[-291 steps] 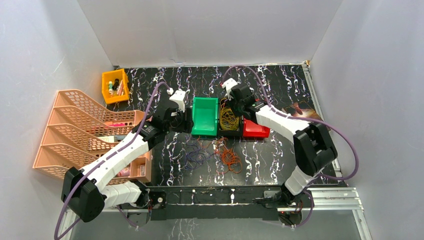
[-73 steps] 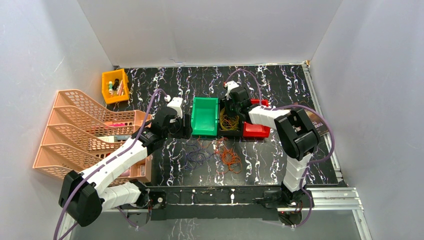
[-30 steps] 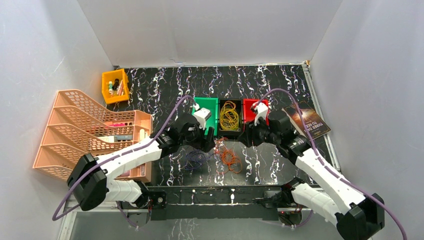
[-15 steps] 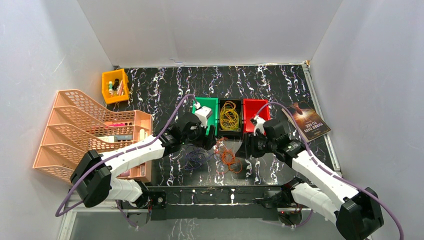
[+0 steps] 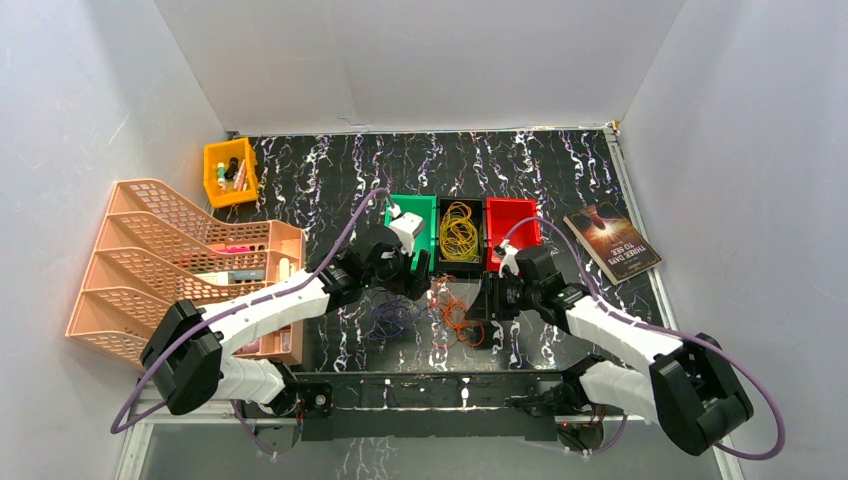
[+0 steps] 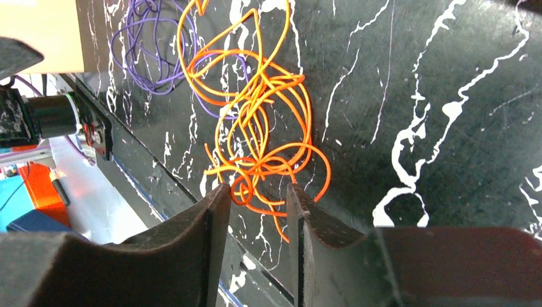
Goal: Untangle the cables
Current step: Untie the cable.
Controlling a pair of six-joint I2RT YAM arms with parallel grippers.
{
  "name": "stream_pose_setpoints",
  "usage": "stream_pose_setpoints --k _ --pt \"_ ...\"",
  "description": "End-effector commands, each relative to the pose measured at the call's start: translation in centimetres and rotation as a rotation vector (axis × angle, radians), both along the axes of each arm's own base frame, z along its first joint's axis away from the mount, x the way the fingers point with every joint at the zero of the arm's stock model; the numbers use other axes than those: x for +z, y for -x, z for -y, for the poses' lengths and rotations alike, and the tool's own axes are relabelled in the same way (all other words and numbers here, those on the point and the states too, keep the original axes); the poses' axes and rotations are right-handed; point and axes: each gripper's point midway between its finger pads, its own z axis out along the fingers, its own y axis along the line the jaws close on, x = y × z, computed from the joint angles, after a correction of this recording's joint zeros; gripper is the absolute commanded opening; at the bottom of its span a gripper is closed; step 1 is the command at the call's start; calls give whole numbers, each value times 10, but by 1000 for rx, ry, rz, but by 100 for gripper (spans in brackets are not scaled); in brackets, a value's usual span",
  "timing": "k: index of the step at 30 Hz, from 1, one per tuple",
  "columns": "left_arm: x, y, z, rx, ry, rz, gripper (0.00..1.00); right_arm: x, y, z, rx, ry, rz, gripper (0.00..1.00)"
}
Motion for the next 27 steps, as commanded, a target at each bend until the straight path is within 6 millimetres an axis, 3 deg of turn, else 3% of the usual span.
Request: stream_pose_setpoints --k 1,12,15,18,27 --pt "22 -8 6 -5 14 52 68 11 -19 -15 -2 -80 86 43" --pt "24 -9 5 4 17 54 68 5 -33 -16 -56 -98 128 44" --pt "24 -9 4 8 15 56 68 8 -40 -17 -74 -102 160 39" --pt "24 -10 4 10 17 57 68 -3 -36 -12 -86 -95 155 33" --pt "24 -10 0 33 27 69 68 24 -48 -13 -113 -142 278 5"
